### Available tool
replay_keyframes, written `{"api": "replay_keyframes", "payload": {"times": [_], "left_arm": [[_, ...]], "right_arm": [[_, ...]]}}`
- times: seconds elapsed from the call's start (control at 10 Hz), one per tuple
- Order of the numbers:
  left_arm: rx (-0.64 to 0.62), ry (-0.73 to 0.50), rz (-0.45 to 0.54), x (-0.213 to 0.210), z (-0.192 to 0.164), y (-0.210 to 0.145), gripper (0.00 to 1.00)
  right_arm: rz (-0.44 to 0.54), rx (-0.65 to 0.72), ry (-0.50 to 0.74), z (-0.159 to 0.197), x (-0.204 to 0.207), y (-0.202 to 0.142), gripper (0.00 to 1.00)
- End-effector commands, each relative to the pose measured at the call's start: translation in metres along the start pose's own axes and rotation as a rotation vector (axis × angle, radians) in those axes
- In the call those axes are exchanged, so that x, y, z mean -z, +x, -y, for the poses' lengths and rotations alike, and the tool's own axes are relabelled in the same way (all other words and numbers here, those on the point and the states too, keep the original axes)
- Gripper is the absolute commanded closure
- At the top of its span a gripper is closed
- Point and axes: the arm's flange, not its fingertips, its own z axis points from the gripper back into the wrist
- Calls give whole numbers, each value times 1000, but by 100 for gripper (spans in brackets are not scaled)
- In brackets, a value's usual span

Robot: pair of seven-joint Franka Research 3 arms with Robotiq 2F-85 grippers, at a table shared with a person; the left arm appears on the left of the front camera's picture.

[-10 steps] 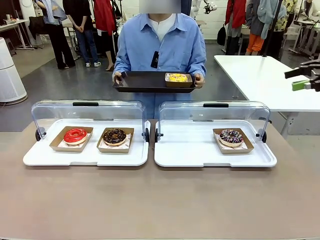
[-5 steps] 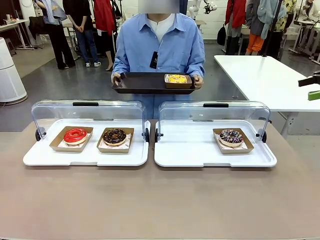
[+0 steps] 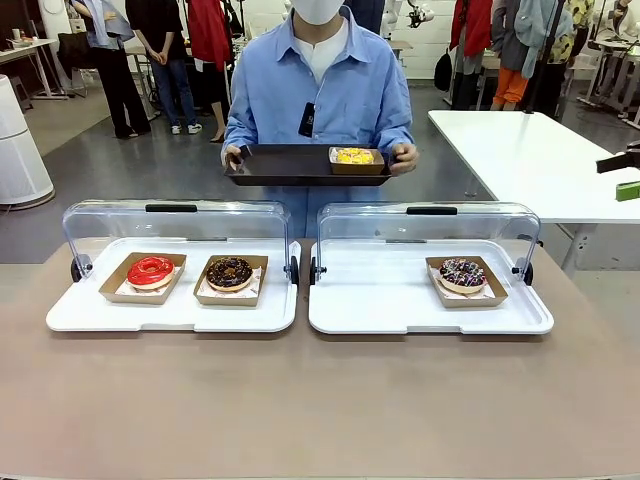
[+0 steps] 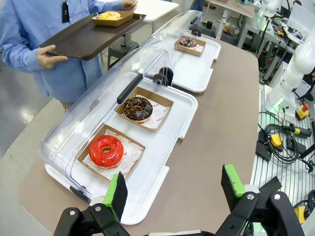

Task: Provide the desired donut to the person.
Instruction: Pick up and lift the Paper togo box containing the Donut pointed at by the person.

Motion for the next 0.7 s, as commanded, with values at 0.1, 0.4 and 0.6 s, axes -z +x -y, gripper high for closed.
{"api": "replay_keyframes", "payload": {"times": [0.1, 0.4, 0.6], "left_arm": [[9, -5, 21, -1, 0, 1, 0], [9, -5, 21, -1, 0, 1, 0], [9, -5, 21, -1, 0, 1, 0]], "right_arm": [[-2, 14, 3, -1, 0, 0, 0], [-2, 14, 3, -1, 0, 0, 0], [-2, 14, 3, -1, 0, 0, 0]]}}
